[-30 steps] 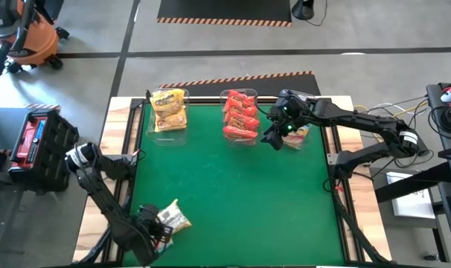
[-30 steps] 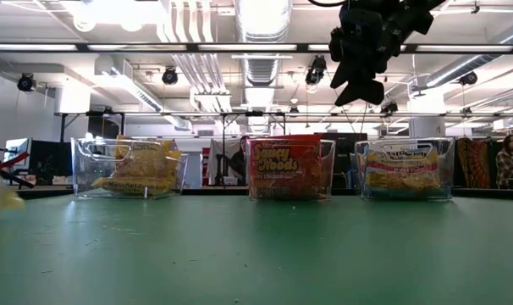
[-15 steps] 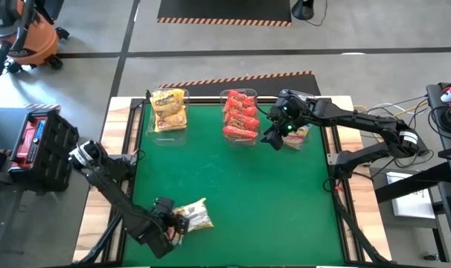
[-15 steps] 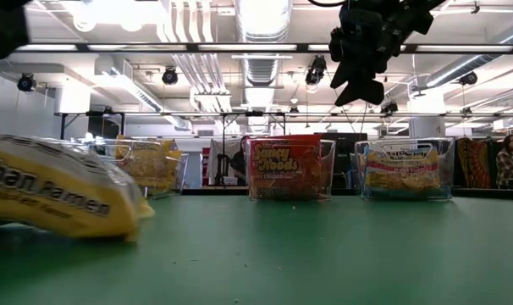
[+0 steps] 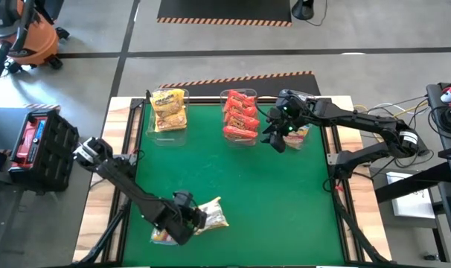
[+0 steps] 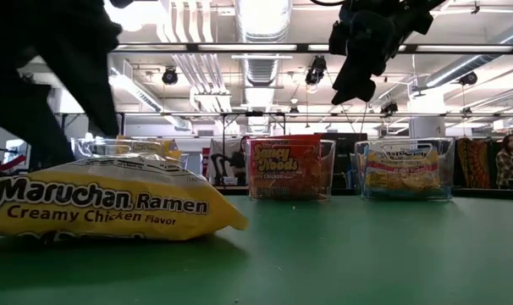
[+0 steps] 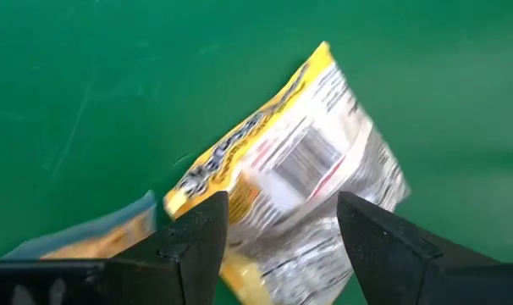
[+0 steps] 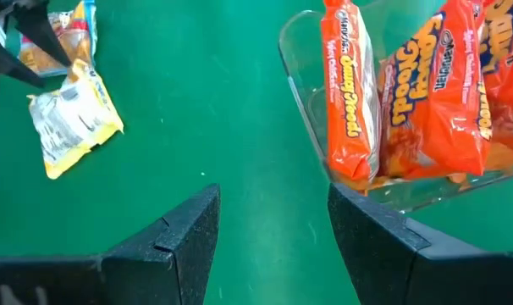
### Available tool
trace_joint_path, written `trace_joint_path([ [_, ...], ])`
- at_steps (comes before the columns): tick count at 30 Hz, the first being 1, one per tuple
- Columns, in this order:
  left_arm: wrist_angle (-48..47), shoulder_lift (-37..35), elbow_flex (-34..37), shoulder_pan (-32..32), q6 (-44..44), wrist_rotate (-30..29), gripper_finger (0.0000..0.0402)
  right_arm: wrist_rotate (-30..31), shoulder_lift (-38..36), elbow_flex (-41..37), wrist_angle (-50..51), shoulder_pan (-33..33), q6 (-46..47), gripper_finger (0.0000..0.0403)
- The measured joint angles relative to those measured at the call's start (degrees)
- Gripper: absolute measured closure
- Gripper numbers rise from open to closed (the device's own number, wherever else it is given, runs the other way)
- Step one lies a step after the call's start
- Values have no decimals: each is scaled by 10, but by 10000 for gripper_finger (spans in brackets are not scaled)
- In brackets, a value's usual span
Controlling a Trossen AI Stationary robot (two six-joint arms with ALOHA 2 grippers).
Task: Sort Maruchan noodles
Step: Put the yellow noodle pack into the left transparent bin
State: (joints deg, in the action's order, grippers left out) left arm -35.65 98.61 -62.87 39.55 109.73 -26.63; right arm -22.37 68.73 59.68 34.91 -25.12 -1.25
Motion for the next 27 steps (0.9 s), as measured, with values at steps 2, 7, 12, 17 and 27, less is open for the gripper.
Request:
trace_joint_path([
  [2, 9, 0, 0, -8, 0, 0, 196, 0, 0, 0, 0, 0, -2, 195],
  [7, 39, 0, 0, -19, 1, 1, 196, 0, 0, 0, -1, 0, 18, 195],
  [12, 136, 0, 0, -23, -6, 1, 196, 0, 0, 0, -13, 0, 27, 195],
  [17, 230, 0, -1, -23, -69, 3, 196, -1, 0, 0, -27, 0, 28, 195],
  [27, 210, 0, -1, -14, -9, 63, 196, -1, 0, 0, -54, 0, 111, 195],
])
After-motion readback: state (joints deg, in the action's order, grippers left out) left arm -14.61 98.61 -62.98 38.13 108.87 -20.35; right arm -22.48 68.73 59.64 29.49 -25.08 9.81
